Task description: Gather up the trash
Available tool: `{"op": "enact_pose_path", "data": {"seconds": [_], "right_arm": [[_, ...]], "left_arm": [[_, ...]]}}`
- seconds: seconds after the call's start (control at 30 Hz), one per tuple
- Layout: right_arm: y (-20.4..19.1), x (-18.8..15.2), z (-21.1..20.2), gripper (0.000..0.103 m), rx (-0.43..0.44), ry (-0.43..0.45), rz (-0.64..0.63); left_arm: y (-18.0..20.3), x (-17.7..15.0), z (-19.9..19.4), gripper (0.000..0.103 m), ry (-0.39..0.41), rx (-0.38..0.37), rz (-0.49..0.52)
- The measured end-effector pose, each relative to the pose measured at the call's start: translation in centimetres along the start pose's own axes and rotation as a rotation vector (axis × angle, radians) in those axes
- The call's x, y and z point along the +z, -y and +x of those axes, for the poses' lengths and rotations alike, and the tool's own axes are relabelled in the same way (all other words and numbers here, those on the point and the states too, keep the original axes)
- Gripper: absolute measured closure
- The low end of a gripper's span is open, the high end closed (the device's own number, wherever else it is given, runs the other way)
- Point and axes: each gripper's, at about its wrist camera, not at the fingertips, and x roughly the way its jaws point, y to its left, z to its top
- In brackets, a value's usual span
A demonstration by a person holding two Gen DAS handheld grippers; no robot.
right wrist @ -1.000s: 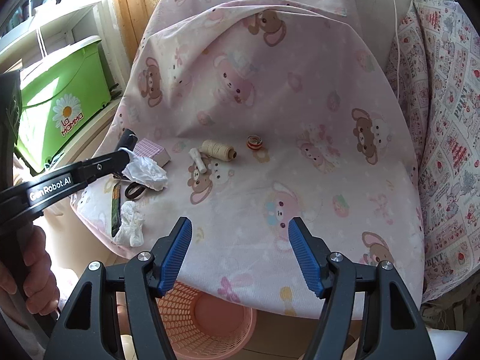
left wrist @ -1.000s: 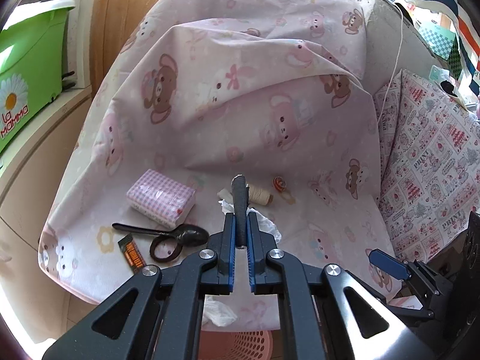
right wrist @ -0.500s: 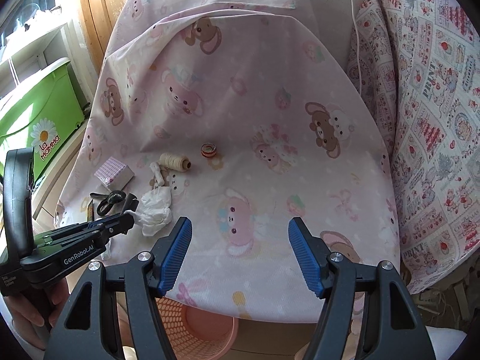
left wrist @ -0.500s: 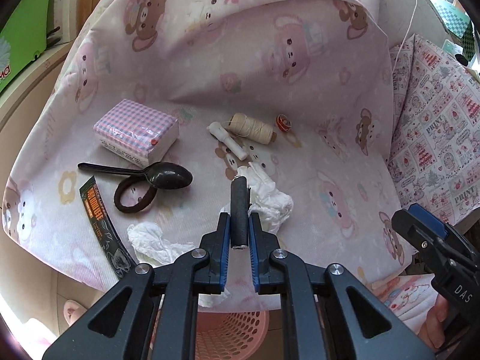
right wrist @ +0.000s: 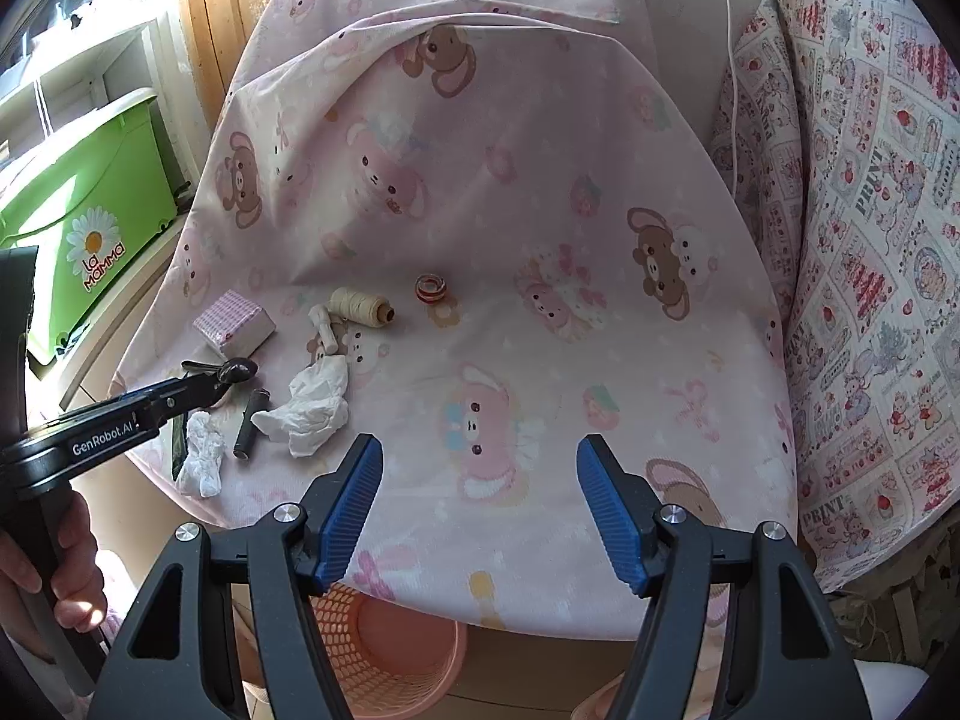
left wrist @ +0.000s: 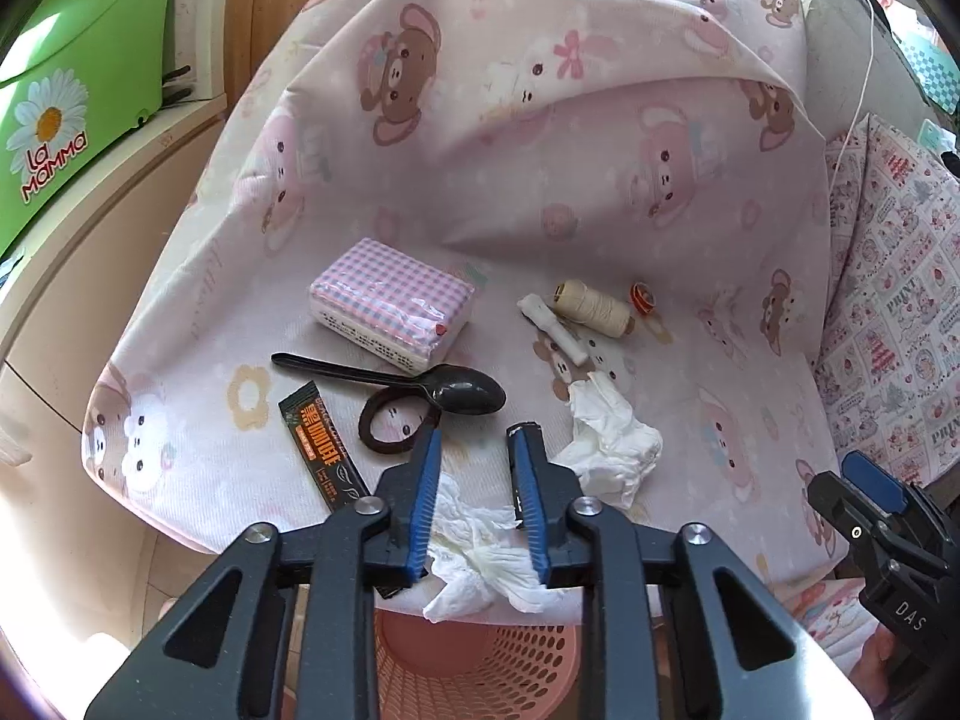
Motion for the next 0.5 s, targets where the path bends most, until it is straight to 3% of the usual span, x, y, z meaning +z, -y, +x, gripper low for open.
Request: {"op": "enact_pose_path", "data": {"seconds": [0.1,0.3,0.37,0.43,0.5], "right_arm": [[-0.1,0.1,0.1,0.033,0.005,-0.002,-0.003],[-0.2,0.1,0.3,0.033,0.012,-0.002,0.006],[-0.2,0.1,0.3,0.033,0.007,0.000,0.005],[-0.2,0.1,0.3,0.033,0.006,-0.001,0.007],[-0.2,0.2,0.2,0.033,0.012,0.002,0.011]], "left_arm": [[0.9,-0.2,0.3,0.091,-0.025,-0.028,0.051],[4.0,-1.5,2.7,0.091,-0.081,0.052,0.171],[4.5,-1.8,3.0,0.090,-0.073,0.073,0.187],[5.0,-2.0,3.1,0.081,-0.065,0.105,0.226],[5.2,-2.1,3.4,0.081,-0.078,0.113,0.237]]}}
